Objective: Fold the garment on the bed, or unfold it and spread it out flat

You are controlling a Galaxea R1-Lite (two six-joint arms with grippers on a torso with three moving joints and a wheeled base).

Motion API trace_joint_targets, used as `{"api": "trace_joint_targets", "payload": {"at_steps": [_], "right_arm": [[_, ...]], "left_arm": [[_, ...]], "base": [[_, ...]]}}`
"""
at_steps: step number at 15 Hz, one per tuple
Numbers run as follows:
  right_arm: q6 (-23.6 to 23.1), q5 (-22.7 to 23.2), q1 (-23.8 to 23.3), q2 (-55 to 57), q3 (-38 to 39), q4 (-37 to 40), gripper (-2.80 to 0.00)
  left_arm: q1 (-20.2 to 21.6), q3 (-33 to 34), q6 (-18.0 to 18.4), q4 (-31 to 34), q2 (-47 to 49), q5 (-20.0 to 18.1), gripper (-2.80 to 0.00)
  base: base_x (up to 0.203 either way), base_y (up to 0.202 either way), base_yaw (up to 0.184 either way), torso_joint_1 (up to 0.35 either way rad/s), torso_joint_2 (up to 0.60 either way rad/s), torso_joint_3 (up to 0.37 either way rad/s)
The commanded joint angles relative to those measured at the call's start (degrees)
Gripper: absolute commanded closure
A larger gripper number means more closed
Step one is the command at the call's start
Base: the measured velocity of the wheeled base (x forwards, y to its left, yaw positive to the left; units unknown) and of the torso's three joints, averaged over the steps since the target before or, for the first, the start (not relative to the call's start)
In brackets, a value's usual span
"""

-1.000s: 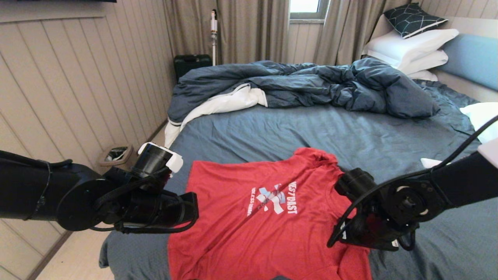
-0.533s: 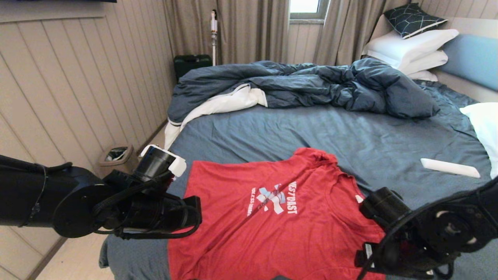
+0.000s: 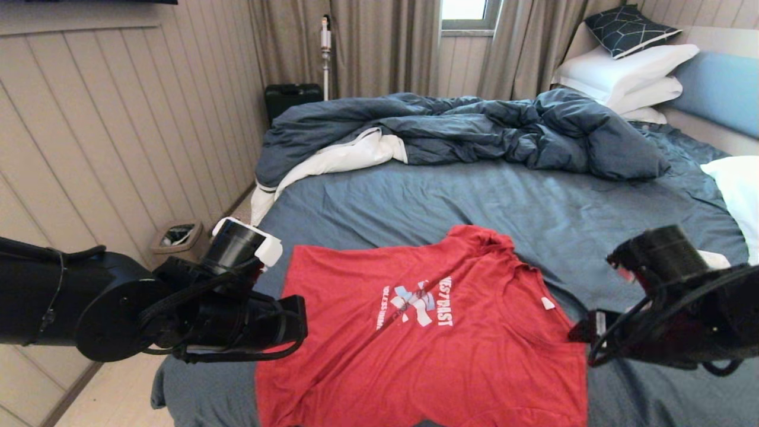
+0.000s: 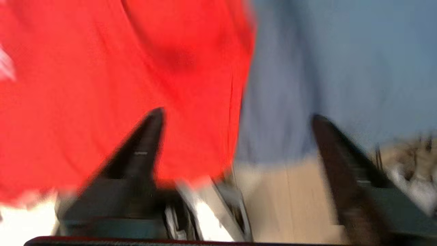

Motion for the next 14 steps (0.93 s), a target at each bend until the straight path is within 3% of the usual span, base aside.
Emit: {"api": "trace_joint_targets", "payload": {"at_steps": [1,3,7,10,14], "right_arm": [[-1.6,0.0,-2.1,0.8,-6.3,0.0,0.00],[-3.0,0.1,-2.4,2.2,-10.6,0.0,0.00],[-3.4,0.6,-1.9,1.1,-15.6,0.2,0.00],[-4.0,0.6,-1.9,-8.4,-15.3,2.0,0.00],[-5.7,0.5,-1.4,-27.3,-13.3,12.3,0.00]], "left_arm": [[0.0,-0.2,-0.2,0.0,-0.8,0.2,0.00],[0.5,-0.4,0.0,0.0,-1.8,1.5,0.00],[6.6,-4.2,3.1,0.4,-6.3,3.9,0.00],[10.6,-5.5,7.5,3.9,-17.0,4.0,0.00],[14.6,-4.8,14.9,15.5,-38.0,4.5,0.00]], "base": [[0.000,0.000,0.000,0.000,0.00,0.000],[0.000,0.000,0.000,0.000,0.00,0.000],[0.000,0.000,0.000,0.000,0.00,0.000],[0.000,0.000,0.000,0.000,0.00,0.000],[0.000,0.000,0.000,0.000,0.00,0.000]]}}
